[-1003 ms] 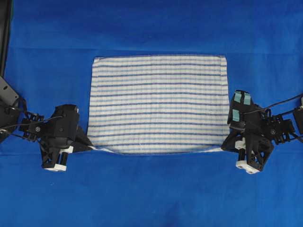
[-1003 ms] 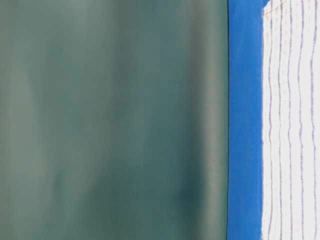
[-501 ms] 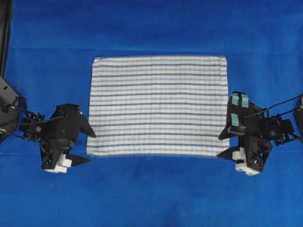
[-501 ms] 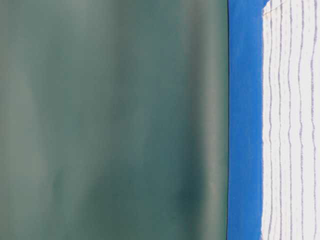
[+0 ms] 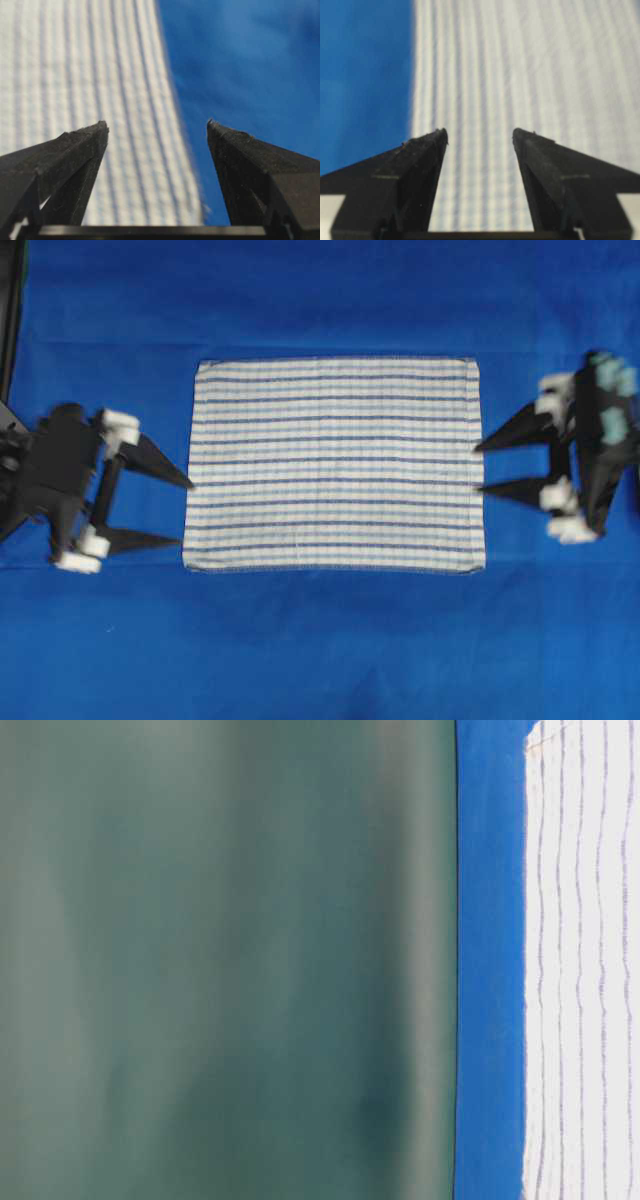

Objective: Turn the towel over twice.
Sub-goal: 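Open both grippers and retract them outward from the towel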

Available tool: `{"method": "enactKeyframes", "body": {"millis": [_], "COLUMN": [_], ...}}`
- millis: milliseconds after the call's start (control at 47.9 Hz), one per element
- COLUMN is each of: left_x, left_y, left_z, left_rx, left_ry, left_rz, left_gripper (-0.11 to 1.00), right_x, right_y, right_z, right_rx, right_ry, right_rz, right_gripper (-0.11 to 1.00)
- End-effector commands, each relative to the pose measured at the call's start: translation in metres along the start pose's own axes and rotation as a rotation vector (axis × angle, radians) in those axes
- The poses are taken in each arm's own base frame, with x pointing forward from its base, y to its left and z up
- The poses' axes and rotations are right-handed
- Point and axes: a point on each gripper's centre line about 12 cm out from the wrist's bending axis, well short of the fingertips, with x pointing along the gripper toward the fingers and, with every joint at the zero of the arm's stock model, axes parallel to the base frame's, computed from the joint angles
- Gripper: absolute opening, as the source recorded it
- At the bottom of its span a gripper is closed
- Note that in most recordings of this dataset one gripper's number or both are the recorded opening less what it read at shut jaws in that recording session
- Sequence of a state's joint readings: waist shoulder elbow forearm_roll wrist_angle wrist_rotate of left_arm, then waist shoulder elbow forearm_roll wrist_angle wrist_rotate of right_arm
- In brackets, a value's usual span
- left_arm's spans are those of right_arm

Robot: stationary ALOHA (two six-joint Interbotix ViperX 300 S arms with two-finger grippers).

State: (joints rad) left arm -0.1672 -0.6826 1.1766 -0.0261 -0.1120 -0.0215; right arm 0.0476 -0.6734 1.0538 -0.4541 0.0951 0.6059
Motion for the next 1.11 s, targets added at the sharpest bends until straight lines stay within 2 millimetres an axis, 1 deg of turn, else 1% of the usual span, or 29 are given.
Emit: {"method": "enactKeyframes", "body": {"millis": [0, 63, 167, 313, 376, 606, 815, 961, 1087], "left_x": [-0.015, -0.025, -0.038, -0.049, -0.051, -0.051, -0.052, -0.05, -0.042], "left_y": [0.005, 0.008, 0.012, 0.017, 0.018, 0.019, 0.02, 0.034, 0.054], "left_z": [0.011, 0.01, 0.0, -0.015, -0.018, -0.02, -0.016, -0.01, -0.014], "left_rx": [0.011, 0.024, 0.031, 0.022, 0.02, 0.015, 0.011, -0.008, -0.035], "left_ry": [-0.096, -0.13, -0.159, -0.187, -0.198, -0.197, -0.216, -0.252, -0.225], "left_rz": [0.022, 0.035, 0.054, 0.079, 0.085, 0.094, 0.101, 0.174, 0.264], "left_gripper": [0.75, 0.75, 0.75, 0.75, 0.75, 0.75, 0.74, 0.74, 0.74], "right_x": [-0.017, -0.027, -0.038, -0.042, -0.041, -0.036, -0.037, -0.031, -0.019], "right_y": [-0.008, -0.015, -0.028, -0.033, -0.033, -0.034, -0.035, -0.045, -0.065], "right_z": [0.013, 0.013, 0.003, -0.015, -0.018, -0.022, -0.019, -0.013, -0.013], "right_rx": [-0.034, -0.044, -0.035, -0.015, -0.003, 0.005, 0.025, 0.053, 0.093], "right_ry": [-0.104, -0.144, -0.189, -0.228, -0.232, -0.212, -0.221, -0.206, -0.163], "right_rz": [-0.018, -0.04, -0.079, -0.077, -0.068, -0.063, -0.069, -0.114, -0.187], "right_gripper": [0.62, 0.62, 0.62, 0.62, 0.62, 0.62, 0.62, 0.62, 0.62]}}
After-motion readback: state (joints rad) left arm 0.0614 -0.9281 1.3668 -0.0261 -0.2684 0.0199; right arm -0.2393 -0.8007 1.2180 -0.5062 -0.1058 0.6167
